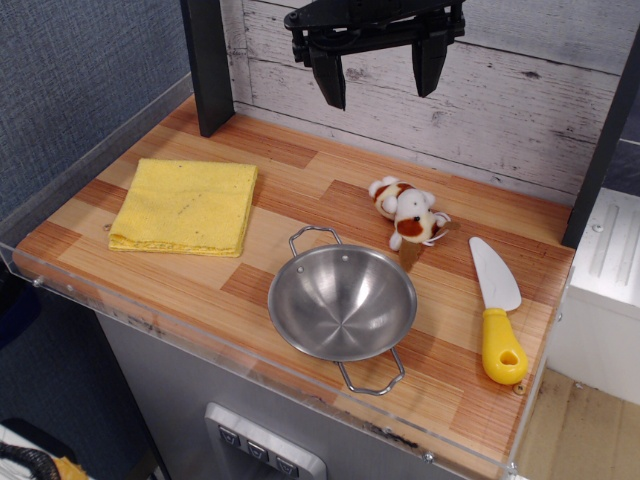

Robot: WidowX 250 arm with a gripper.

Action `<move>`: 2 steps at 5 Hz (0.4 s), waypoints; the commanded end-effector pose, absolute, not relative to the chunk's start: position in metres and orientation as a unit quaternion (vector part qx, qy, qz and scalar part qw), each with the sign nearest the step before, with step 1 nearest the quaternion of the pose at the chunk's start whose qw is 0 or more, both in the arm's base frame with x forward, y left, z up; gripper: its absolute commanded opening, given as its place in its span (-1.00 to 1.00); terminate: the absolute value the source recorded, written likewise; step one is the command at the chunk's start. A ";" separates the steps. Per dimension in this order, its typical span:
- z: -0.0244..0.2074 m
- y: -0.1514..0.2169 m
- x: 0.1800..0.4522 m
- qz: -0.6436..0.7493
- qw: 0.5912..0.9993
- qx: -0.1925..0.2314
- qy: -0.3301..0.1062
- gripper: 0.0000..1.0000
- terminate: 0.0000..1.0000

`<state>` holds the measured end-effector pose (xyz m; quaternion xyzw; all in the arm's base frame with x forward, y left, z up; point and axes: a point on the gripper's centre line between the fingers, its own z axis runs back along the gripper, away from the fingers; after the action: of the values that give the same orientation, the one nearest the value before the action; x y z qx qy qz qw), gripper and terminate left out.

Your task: Move the yellow cloth and place it above the silver vessel.

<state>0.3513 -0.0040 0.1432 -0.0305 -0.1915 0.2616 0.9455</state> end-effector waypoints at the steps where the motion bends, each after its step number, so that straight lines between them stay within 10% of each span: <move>1: 0.143 -0.004 0.351 0.262 0.945 -0.030 -0.191 1.00 -1.00; 2: 0.144 0.032 0.322 0.272 0.942 -0.010 -0.195 1.00 -1.00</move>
<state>0.3198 0.0343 0.1272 -0.0024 -0.1686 0.2759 0.9463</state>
